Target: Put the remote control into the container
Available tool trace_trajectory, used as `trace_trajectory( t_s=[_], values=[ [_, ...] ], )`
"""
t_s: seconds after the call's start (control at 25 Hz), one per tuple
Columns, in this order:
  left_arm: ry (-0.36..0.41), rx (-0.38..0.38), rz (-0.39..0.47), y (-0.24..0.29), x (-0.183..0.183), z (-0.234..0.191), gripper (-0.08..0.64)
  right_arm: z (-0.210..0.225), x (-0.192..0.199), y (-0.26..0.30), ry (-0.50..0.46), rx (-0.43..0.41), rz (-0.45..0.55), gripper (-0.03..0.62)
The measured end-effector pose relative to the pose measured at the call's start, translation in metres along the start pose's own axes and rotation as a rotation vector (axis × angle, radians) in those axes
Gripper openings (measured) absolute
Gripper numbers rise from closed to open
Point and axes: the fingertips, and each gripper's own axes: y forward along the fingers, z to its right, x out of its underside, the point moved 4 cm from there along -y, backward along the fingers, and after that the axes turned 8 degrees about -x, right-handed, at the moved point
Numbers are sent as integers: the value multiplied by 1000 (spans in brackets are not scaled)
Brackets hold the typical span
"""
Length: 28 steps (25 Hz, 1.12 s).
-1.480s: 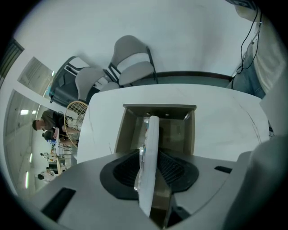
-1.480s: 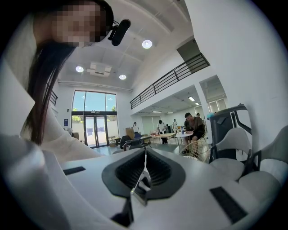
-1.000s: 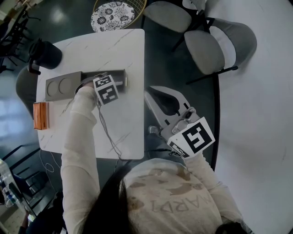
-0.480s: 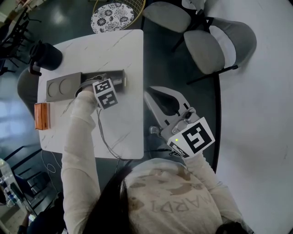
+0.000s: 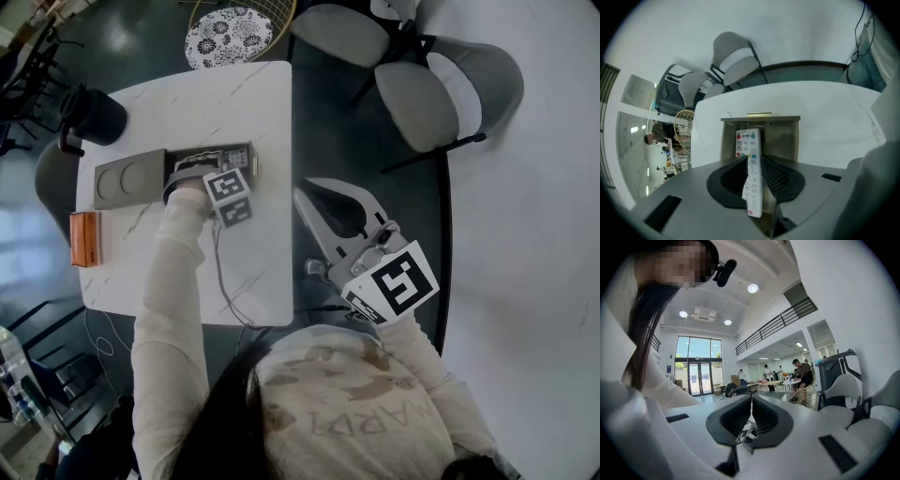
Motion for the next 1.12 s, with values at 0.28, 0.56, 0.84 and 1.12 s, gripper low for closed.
trace_trajectory(
  t_s=[0.28,0.56,0.84,1.12],
  values=[
    [1,7,-19,2,4,0,89,0,-3,-2,-5,4,4,20],
    [-354,-139,190,-49,6,-28,69,-2,-8,-10,-5,0,18,20],
    [-805,-275,394,-134,20,-18,14,-25,-19,-17,-20,-77,49,20],
    [-1160,-409,639,-244,25,17,12,-62,-21,-18,-26,-221,74,20]
  ],
)
